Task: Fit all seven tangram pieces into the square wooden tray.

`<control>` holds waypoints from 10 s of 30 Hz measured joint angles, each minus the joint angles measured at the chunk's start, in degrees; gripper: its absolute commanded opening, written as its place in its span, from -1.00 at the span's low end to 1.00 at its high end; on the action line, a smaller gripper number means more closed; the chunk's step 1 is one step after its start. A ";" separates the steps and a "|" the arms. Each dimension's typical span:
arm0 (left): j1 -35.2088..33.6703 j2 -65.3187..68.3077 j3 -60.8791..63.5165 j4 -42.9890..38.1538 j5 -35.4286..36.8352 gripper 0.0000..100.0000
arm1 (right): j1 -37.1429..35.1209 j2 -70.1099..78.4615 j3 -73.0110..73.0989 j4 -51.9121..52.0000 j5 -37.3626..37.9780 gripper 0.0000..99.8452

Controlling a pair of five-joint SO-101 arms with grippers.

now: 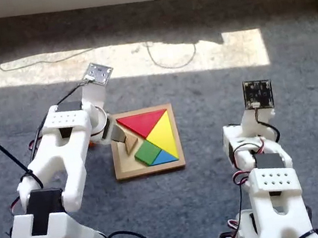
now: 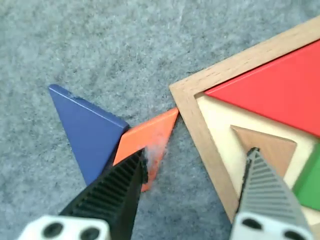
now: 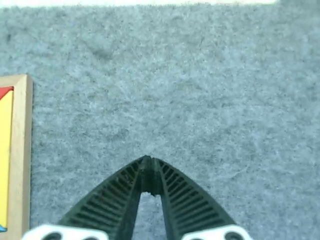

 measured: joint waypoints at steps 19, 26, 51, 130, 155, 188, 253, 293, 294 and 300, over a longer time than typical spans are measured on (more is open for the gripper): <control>5.45 0.09 -0.88 -0.09 2.55 -0.40 | 0.00 0.00 0.00 0.00 0.00 -0.98; 3.34 -0.88 -7.30 7.30 3.52 -0.40 | 0.00 0.00 0.00 0.00 0.00 -0.98; -7.91 14.51 -18.81 11.34 -13.36 -0.54 | 0.00 0.00 0.09 0.00 0.00 -0.98; -6.33 8.00 -6.59 14.24 -5.36 -0.65 | -0.18 0.00 0.09 0.00 0.00 -0.98; -14.24 -3.16 -13.89 25.85 -10.11 -0.55 | -0.18 0.00 0.09 0.00 0.00 -0.98; -22.59 23.65 -43.52 35.96 -9.49 -0.54 | -1.49 0.00 0.09 0.00 0.00 -0.98; 7.38 -1.23 -15.47 27.52 8.44 -0.93 | -1.49 0.00 0.09 0.00 0.18 -0.98; 5.54 -10.46 0.09 4.40 18.55 -0.53 | -1.49 0.00 0.09 0.00 0.18 -0.98; 5.54 -9.14 0.18 3.16 18.55 -0.53 | -1.49 0.00 0.09 0.00 0.18 -0.98; 5.80 -1.14 0.00 -3.25 18.55 -0.53 | -1.49 0.00 0.09 0.00 0.18 -0.98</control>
